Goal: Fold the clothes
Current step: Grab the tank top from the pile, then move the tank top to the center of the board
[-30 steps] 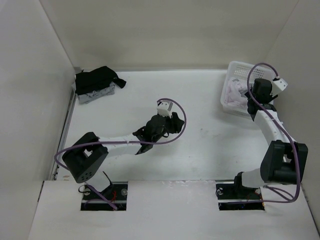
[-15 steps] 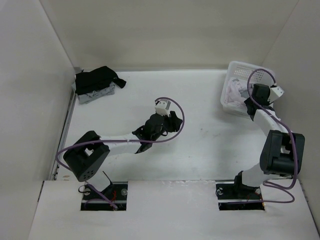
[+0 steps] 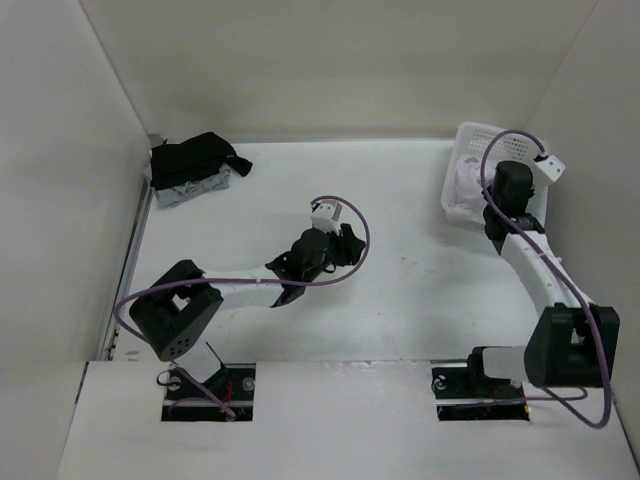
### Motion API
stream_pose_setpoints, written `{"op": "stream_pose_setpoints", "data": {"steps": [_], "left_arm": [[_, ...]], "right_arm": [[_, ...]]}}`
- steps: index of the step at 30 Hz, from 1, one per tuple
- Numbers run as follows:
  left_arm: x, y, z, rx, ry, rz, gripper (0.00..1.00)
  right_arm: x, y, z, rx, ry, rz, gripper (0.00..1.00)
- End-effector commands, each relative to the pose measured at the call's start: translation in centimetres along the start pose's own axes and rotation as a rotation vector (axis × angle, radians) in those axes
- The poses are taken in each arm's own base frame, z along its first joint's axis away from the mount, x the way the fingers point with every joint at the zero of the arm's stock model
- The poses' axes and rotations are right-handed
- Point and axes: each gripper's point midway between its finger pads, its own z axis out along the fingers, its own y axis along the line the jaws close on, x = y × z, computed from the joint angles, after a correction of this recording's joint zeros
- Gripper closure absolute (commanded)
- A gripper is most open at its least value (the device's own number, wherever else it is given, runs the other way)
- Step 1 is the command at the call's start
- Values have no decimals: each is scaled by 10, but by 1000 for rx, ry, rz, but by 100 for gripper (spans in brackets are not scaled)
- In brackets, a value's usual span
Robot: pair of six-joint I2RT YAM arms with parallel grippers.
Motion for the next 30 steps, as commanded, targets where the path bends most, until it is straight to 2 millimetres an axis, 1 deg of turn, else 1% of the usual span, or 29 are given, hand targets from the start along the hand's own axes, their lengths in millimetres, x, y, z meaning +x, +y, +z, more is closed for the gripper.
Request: {"op": "stream_pose_setpoints", "data": {"steps": [1,2,4,5,6,7,8,9,10,12,13,15,17,18,20,21,23,24,26,27,28,29,30], "left_arm": [[-16,-2,2,21,-57,-27,55],[-19,1,2,13,-64,-33,55],[-23,8,3,-8,-75,-52,55],[-25,16,4,-32,-79,-70,55],[-26,20,4,-44,-82,-83,55],[-29,28,5,-69,-87,-106,55],[-33,36,5,-88,-92,-131,55],[-37,44,4,-108,-97,-154,55],[-39,48,3,-118,-101,-166,55],[-50,66,-2,-159,-120,-211,55],[-54,70,-4,-166,-128,-220,55],[-71,85,-14,-192,-171,-249,54],[-81,93,-21,-207,-198,-268,53],[-90,102,-29,-226,-226,-288,52],[-99,113,-40,-247,-261,-316,51],[-103,120,-47,-253,-279,-338,51],[-112,130,-63,-263,-324,-383,47],[-117,132,-71,-260,-341,-401,46],[-121,130,-79,-242,-351,-424,46],[-121,129,-82,-233,-346,-426,46],[-119,129,-84,-235,-341,-422,46],[-115,133,-87,-250,-329,-417,46],[-109,141,-91,-280,-316,-415,45]], "right_arm": [[-88,56,-72,-189,-279,69,100],[-104,70,-94,-255,-316,91,100],[-140,103,-146,-413,-377,145,100],[-159,121,-174,-497,-399,168,100],[-172,133,-196,-563,-413,190,100],[-184,144,-216,-628,-424,212,100],[-200,161,-247,-728,-438,237,100],[-212,172,-271,-804,-452,254,100],[-221,180,-287,-858,-463,264,100],[-241,201,-329,-995,-485,277,99],[-250,210,-347,-1053,-500,279,99],[-263,225,-373,-1133,-520,274,99],[-263,236,-389,-1191,-514,267,99],[-254,245,-396,-1230,-494,252,98],[-232,253,-398,-1259,-448,227,98],[-215,255,-396,-1270,-416,213,97],[-173,261,-387,-1291,-333,187,97],[-139,264,-379,-1306,-266,167,97],[-79,263,-366,-1323,-143,141,97],[-39,260,-355,-1314,-57,141,97],[-9,255,-347,-1308,13,143,97],[29,248,-339,-1296,95,138,96],[73,240,-336,-1292,196,107,96]]}}
